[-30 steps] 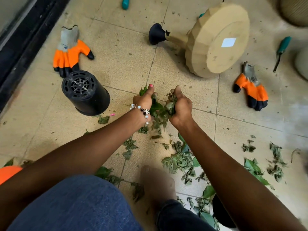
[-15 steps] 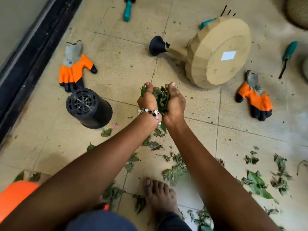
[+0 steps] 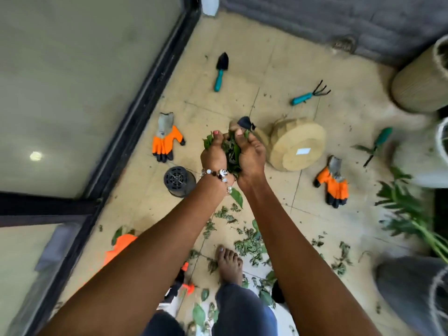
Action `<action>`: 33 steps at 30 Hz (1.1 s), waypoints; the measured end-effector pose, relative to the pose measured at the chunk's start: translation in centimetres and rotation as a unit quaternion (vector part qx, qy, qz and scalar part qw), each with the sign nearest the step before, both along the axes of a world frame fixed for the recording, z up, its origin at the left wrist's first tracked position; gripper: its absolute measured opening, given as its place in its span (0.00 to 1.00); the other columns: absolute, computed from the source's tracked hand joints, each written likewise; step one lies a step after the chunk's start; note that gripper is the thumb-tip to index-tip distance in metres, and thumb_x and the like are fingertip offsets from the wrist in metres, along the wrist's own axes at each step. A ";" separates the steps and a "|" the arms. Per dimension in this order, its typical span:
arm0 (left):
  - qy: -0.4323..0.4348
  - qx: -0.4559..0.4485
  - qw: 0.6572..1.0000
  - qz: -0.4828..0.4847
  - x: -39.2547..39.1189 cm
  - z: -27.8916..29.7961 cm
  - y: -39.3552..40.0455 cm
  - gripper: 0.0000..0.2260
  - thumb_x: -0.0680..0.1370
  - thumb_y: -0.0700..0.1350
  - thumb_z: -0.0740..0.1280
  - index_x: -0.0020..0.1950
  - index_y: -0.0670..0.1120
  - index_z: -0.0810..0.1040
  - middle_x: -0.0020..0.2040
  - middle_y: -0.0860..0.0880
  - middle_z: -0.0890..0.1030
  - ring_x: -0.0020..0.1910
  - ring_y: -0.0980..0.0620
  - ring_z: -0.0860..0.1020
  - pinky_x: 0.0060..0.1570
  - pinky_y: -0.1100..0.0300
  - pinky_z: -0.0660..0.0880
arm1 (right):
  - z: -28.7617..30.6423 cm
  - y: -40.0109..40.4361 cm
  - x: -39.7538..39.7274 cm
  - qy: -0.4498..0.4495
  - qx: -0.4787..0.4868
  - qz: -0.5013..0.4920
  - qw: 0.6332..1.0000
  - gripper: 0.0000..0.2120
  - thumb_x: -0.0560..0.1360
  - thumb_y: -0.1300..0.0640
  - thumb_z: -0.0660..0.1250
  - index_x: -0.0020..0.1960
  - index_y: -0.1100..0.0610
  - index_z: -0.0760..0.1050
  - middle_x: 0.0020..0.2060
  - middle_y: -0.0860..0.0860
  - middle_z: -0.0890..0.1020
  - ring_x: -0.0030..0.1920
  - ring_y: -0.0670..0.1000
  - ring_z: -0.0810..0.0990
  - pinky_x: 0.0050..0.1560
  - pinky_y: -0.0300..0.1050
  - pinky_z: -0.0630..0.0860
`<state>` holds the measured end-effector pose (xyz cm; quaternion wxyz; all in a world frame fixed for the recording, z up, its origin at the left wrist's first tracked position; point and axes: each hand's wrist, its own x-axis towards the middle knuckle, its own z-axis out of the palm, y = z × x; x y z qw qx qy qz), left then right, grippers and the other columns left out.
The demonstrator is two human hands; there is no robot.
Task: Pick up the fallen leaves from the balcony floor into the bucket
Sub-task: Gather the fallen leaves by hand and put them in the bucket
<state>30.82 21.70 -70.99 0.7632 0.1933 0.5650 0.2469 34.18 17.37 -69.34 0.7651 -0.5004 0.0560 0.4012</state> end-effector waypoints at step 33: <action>-0.160 0.118 0.762 0.616 -49.1 54.1 -14.1 0.13 0.82 0.52 0.60 0.47 0.45 0.77 0.40 0.47 0.84 0.40 0.50 0.82 0.40 0.55 0.75 | 53.6 -8.0 -47.1 -0.016 0.088 0.599 0.795 0.12 0.81 0.58 0.62 0.46 0.64 0.80 0.38 0.56 0.83 0.39 0.55 0.83 0.43 0.45 0.82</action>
